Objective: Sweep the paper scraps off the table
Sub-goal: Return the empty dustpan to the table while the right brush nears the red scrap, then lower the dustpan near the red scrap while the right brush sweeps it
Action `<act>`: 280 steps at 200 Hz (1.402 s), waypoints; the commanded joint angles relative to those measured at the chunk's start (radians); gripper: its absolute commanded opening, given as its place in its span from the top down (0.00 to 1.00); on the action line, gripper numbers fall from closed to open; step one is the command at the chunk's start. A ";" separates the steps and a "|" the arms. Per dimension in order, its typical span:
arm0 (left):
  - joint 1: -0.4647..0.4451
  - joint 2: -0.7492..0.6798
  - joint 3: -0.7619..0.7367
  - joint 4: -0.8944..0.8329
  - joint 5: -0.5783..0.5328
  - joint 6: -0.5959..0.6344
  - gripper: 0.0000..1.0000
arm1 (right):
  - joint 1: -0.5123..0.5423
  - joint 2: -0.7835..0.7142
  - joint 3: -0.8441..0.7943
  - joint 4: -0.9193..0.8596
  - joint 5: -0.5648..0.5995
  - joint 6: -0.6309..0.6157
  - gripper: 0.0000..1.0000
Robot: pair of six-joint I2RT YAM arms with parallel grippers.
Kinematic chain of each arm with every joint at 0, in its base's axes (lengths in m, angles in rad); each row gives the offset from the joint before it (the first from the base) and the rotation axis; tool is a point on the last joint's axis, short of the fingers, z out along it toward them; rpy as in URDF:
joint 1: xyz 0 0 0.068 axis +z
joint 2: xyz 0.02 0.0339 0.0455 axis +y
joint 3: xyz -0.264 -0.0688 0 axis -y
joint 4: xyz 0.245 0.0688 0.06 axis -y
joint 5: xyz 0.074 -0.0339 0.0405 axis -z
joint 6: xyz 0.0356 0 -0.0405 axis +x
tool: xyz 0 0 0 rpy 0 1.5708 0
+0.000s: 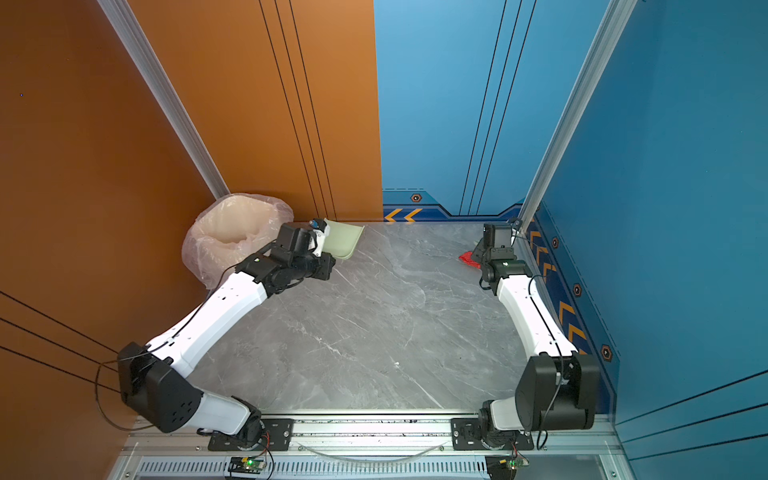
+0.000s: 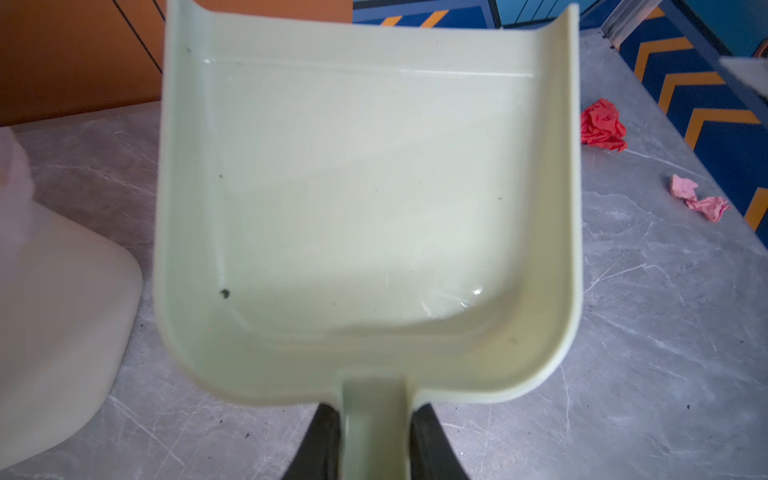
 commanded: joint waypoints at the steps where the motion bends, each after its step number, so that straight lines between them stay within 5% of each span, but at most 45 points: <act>1: -0.050 0.037 0.049 -0.017 -0.056 0.055 1.00 | -0.026 0.054 0.060 0.008 0.023 0.021 1.00; 123: -0.253 0.359 0.193 -0.080 -0.113 0.155 1.00 | -0.092 0.190 0.087 0.027 -0.049 0.076 1.00; 280: -0.296 0.602 0.298 -0.100 -0.055 0.161 1.00 | -0.094 0.358 0.198 -0.045 -0.076 0.037 1.00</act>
